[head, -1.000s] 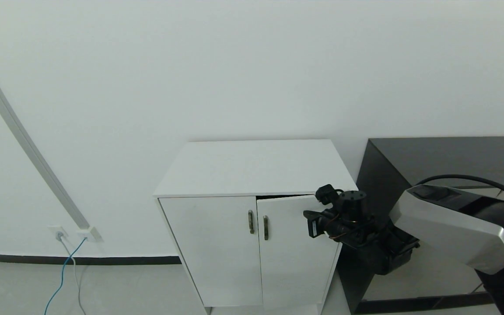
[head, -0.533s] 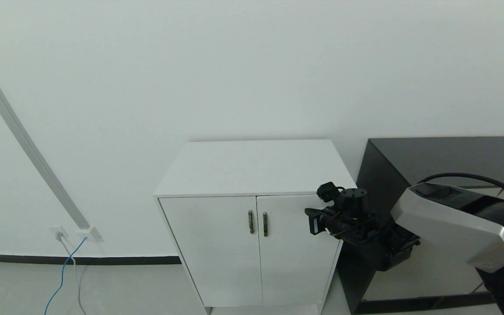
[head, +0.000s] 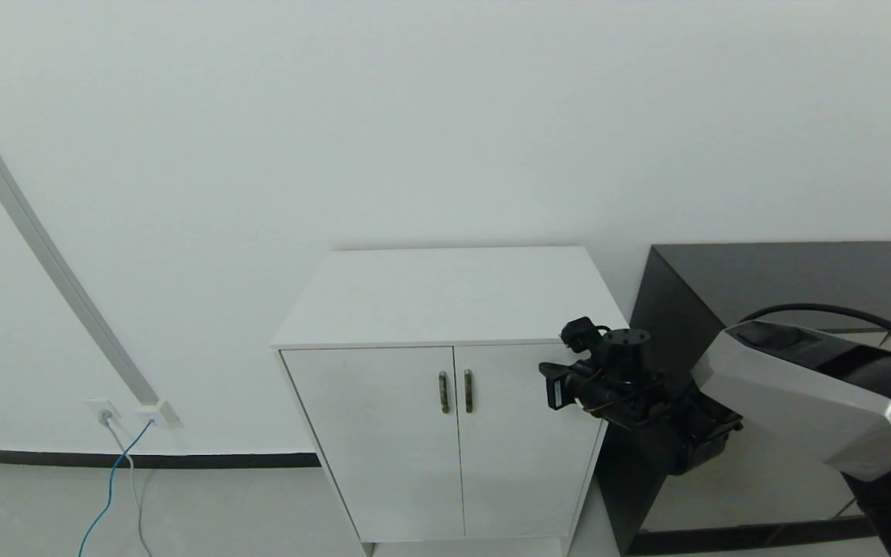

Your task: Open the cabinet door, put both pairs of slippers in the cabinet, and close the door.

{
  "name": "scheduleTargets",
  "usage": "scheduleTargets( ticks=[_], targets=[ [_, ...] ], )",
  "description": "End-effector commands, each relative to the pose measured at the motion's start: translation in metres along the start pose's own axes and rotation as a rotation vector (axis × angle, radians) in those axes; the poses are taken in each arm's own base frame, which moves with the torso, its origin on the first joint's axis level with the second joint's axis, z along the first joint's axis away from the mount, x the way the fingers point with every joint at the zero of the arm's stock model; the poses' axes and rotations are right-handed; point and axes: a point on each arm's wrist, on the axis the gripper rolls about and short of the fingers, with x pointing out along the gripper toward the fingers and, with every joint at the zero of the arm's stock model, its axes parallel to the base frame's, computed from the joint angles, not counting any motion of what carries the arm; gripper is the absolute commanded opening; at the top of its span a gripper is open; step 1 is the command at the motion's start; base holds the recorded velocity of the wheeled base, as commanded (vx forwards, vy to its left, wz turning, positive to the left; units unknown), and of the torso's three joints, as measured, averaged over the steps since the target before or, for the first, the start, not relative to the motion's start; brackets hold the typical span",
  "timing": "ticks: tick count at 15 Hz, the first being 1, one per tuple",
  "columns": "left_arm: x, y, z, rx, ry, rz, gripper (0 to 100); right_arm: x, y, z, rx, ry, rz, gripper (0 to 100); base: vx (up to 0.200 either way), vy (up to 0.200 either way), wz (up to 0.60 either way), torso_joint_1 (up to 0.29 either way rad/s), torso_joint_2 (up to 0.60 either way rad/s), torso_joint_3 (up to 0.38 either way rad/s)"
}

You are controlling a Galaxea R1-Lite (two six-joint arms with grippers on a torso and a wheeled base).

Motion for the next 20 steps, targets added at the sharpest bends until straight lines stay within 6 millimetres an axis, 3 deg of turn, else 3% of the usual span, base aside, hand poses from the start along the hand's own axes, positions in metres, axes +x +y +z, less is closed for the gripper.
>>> scheduleTargets(
  ticks=[1,4,8,13,15,20],
  targets=[
    [0.0,0.0,0.0,0.0,0.0,0.0,0,-0.001,-0.002,0.003,0.0,-0.01,-0.005,0,0.0,0.0,0.0,0.0,0.0,0.0],
    [0.0,0.0,0.0,0.0,0.0,0.0,0,-0.003,-0.002,0.007,0.002,-0.022,-0.004,0,0.0,0.0,0.0,0.0,0.0,0.0],
    [0.0,0.0,0.0,0.0,0.0,0.0,0,-0.027,0.013,0.017,-0.001,-0.008,0.024,0,0.0,0.0,0.0,0.0,0.0,0.0],
    [0.0,0.0,0.0,0.0,0.002,0.0,0,-0.079,0.016,0.023,-0.002,-0.024,0.015,0,0.0,0.0,0.0,0.0,0.0,0.0],
    [0.0,0.0,0.0,0.0,0.0,0.0,0,-0.111,0.006,0.026,0.003,-0.055,-0.023,0,0.0,0.0,0.0,0.0,0.0,0.0],
    [0.0,0.0,0.0,0.0,0.002,0.0,0,-0.167,-0.016,0.026,0.024,-0.062,-0.188,0,0.0,0.0,0.0,0.0,0.0,0.0]
  ],
)
